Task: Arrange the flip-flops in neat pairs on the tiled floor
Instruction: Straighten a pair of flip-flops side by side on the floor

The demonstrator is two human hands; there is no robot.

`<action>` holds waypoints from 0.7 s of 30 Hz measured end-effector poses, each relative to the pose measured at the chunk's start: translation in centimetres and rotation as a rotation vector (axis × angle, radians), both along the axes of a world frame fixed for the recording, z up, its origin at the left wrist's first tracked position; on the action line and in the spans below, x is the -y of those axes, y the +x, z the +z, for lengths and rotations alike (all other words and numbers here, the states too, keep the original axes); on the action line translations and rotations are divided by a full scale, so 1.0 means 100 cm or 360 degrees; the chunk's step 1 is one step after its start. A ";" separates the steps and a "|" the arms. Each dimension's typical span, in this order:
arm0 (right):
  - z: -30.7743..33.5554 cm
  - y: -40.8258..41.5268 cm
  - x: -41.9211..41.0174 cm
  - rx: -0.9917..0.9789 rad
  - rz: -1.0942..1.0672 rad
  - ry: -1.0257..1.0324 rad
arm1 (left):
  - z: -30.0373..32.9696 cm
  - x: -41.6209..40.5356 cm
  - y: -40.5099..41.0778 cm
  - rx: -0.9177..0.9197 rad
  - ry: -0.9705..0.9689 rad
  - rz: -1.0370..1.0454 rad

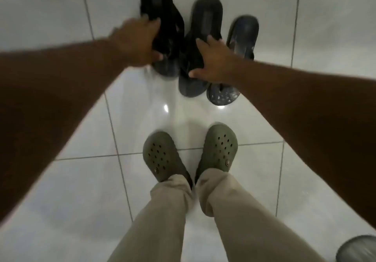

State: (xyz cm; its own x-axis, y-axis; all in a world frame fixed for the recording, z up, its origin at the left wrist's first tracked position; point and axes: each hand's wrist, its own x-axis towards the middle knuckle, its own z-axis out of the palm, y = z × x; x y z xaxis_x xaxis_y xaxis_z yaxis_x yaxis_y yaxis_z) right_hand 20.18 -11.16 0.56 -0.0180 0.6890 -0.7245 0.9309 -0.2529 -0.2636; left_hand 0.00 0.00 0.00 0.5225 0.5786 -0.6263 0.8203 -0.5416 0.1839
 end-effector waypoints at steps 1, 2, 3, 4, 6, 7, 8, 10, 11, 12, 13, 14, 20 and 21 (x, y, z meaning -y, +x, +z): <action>-0.013 -0.002 -0.002 0.0036 0.0086 -0.0005 | -0.013 -0.007 0.006 0.0013 0.0036 -0.0074; -0.026 -0.004 -0.006 0.0080 0.0148 0.0030 | -0.027 -0.016 0.010 0.0050 0.0094 -0.0127; -0.036 -0.005 -0.008 0.0138 0.0181 0.0033 | -0.037 -0.023 0.012 0.0021 0.0120 -0.0158; -0.045 -0.007 -0.009 0.0174 0.0168 0.0042 | -0.048 -0.027 0.013 0.0027 0.0117 -0.0174; -0.059 -0.012 -0.005 0.0278 0.0202 0.0050 | -0.068 -0.025 0.012 0.0038 0.0031 -0.0196; -0.063 -0.014 -0.002 0.0317 0.0219 0.0054 | -0.076 -0.021 0.008 0.0075 -0.0003 -0.0151; -0.065 -0.016 0.000 0.0337 0.0229 0.0075 | -0.080 -0.016 0.005 0.0149 0.0014 -0.0099; -0.069 -0.020 0.000 0.0352 0.0236 0.0071 | -0.084 -0.007 -0.009 0.0246 0.0059 -0.0024; -0.070 -0.023 0.000 0.0340 0.0239 0.0068 | -0.083 0.000 -0.020 0.0294 0.0078 -0.0037; -0.072 -0.028 0.000 0.0324 0.0254 0.0079 | -0.084 0.008 -0.033 0.0343 0.0088 -0.0053; -0.072 -0.033 -0.001 0.0325 0.0281 0.0081 | -0.085 0.017 -0.046 0.0350 0.0078 -0.0053; -0.073 -0.041 -0.002 0.0320 0.0325 0.0090 | -0.085 0.025 -0.060 0.0332 0.0044 -0.0030; -0.071 -0.112 -0.001 0.0212 0.0498 0.0056 | -0.078 0.050 -0.143 0.0144 -0.0081 0.0065; -0.071 -0.123 0.001 0.0204 0.0501 0.0051 | -0.077 0.052 -0.152 0.0134 -0.0071 0.0104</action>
State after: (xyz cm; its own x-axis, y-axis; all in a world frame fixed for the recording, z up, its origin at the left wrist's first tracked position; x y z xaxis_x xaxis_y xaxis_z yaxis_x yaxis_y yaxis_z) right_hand 7.88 -11.23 -6.52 -0.1436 0.6868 -0.7125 0.9880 0.0587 -0.1426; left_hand -15.23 -5.18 -7.66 0.5365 0.5855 -0.6077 0.8341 -0.4774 0.2764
